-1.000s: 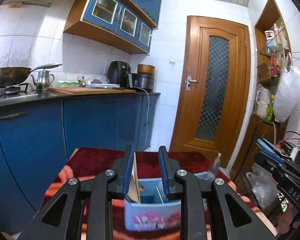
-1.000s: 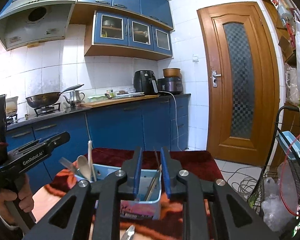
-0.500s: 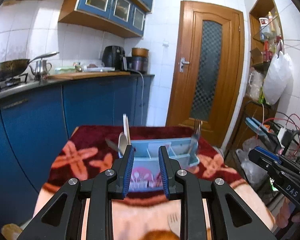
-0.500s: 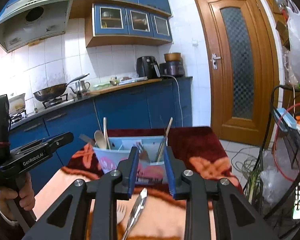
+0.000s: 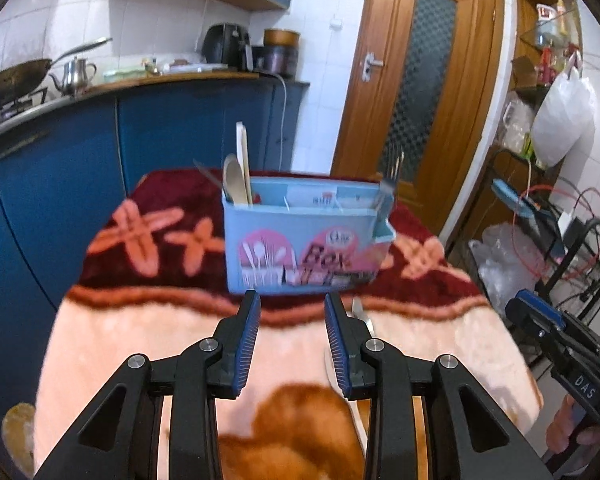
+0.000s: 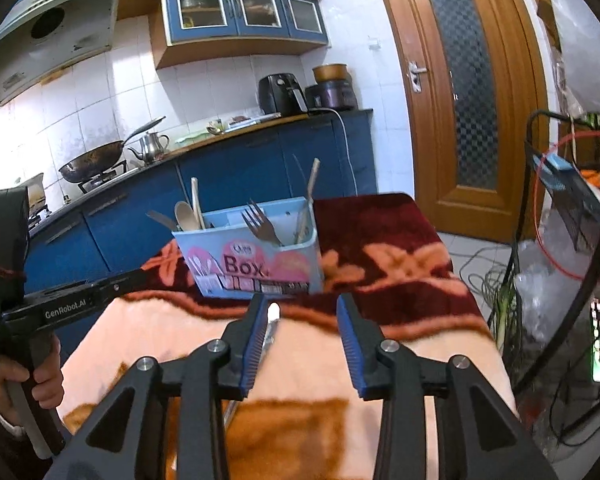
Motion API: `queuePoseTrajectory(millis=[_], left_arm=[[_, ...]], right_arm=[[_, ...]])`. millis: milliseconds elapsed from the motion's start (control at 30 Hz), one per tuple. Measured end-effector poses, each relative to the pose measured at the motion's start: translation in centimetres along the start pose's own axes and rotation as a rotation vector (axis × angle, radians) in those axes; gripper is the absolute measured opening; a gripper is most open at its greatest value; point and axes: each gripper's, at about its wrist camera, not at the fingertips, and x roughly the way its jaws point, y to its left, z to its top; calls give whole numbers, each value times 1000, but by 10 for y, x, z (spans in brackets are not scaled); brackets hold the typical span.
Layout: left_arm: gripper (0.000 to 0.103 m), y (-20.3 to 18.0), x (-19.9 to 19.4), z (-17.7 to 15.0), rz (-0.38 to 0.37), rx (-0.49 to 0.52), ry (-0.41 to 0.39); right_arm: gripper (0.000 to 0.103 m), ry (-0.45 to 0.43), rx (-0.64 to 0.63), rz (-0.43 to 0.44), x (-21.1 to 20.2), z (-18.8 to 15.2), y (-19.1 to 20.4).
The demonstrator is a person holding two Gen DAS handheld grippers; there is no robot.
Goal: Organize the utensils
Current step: 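Grasp the beige plastic fork with the left tool, then lift the plastic fork with the left tool while the right tool grasps the silver knife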
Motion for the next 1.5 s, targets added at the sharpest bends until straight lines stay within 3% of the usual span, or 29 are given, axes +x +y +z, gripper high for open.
queuePoseTrajectory(millis=[500, 933, 1000, 1100, 1200, 1500], left_arm=[[34, -27, 44, -42, -19, 33, 229], [34, -41, 69, -63, -35, 61, 347], [34, -43, 71, -63, -44, 66, 347], [20, -42, 74, -61, -50, 65, 348], [14, -38, 76, -60, -71, 39, 351], [13, -15, 56, -55, -92, -46, 258]], right_arm=[[44, 56, 88, -27, 5, -27, -37], [46, 65, 122, -31, 7, -33, -51], [46, 67, 125, -32, 7, -33, -52], [46, 72, 126, -32, 9, -34, -52], [46, 77, 124, -33, 10, -34, -51], [46, 107, 98, -21, 15, -31, -37]])
